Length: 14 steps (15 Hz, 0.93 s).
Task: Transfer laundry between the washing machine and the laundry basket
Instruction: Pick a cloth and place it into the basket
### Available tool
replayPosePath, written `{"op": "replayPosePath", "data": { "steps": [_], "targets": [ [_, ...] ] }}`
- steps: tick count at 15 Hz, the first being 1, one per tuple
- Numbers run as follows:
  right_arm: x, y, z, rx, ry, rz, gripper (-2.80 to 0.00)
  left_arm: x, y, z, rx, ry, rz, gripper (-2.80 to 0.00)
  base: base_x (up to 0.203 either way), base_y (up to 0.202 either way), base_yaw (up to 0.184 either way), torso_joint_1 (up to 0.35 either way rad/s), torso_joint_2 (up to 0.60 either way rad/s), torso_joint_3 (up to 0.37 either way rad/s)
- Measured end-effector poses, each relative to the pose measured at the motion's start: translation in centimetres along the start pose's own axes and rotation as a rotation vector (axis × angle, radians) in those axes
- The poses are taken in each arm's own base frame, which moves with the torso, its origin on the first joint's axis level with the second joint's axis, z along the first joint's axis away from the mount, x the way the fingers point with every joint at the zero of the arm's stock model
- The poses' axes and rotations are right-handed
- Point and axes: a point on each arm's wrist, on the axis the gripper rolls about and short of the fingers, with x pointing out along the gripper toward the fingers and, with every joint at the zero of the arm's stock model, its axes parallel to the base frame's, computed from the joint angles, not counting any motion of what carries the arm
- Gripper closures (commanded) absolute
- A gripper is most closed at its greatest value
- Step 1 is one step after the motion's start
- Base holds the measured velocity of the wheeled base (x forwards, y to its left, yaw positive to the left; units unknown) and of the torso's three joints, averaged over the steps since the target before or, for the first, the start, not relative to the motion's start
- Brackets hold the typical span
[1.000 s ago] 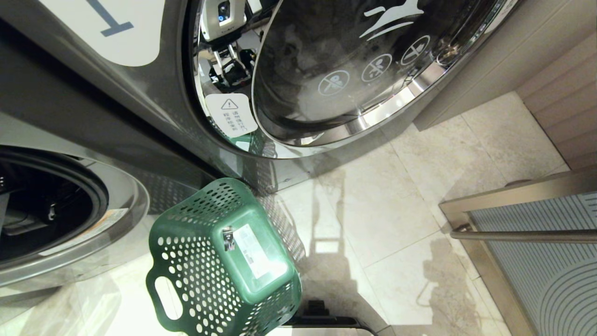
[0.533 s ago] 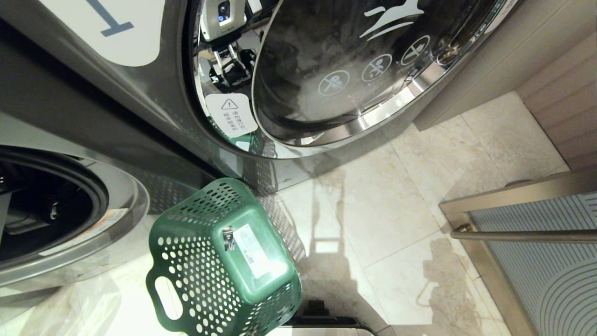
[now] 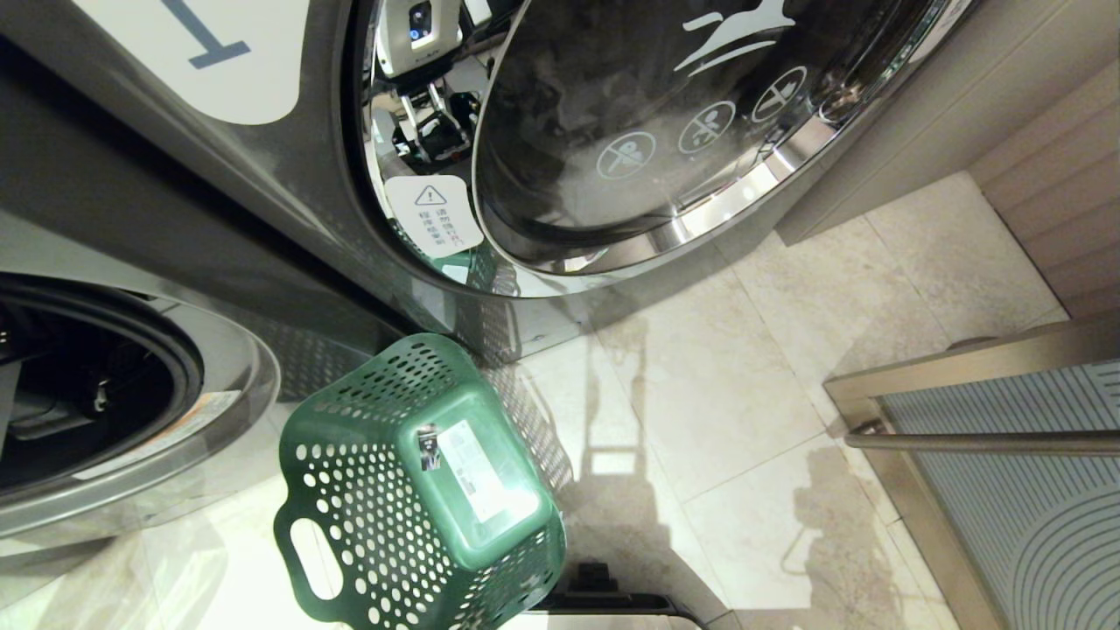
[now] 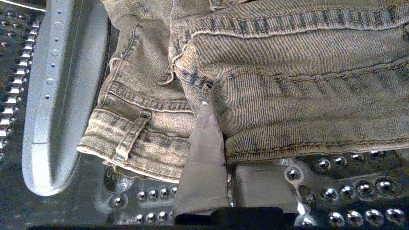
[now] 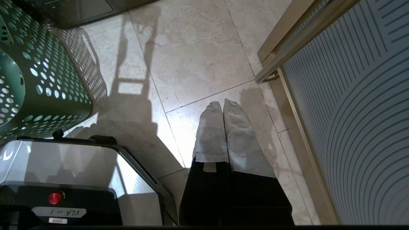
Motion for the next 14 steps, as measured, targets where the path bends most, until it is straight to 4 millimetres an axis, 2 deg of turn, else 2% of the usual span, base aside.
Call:
{"op": "replayPosePath", "data": {
  "steps": [7,12,14],
  "targets": [
    [0.0,0.0,0.0,0.0,0.0,0.0,0.0,-0.2,0.1,0.2,-0.002,0.002,0.024,0.0,0.0,0.0,0.0,0.0,0.0,0.0],
    [0.0,0.0,0.0,0.0,0.0,0.0,0.0,-1.7,2.3,0.5,-0.006,0.046,0.125,0.0,0.0,0.0,0.0,0.0,0.0,0.0],
    [0.0,0.0,0.0,0.0,0.0,0.0,0.0,-2.4,3.5,1.2,-0.003,0.045,0.15,0.0,0.0,0.0,0.0,0.0,0.0,0.0]
  ]
}}
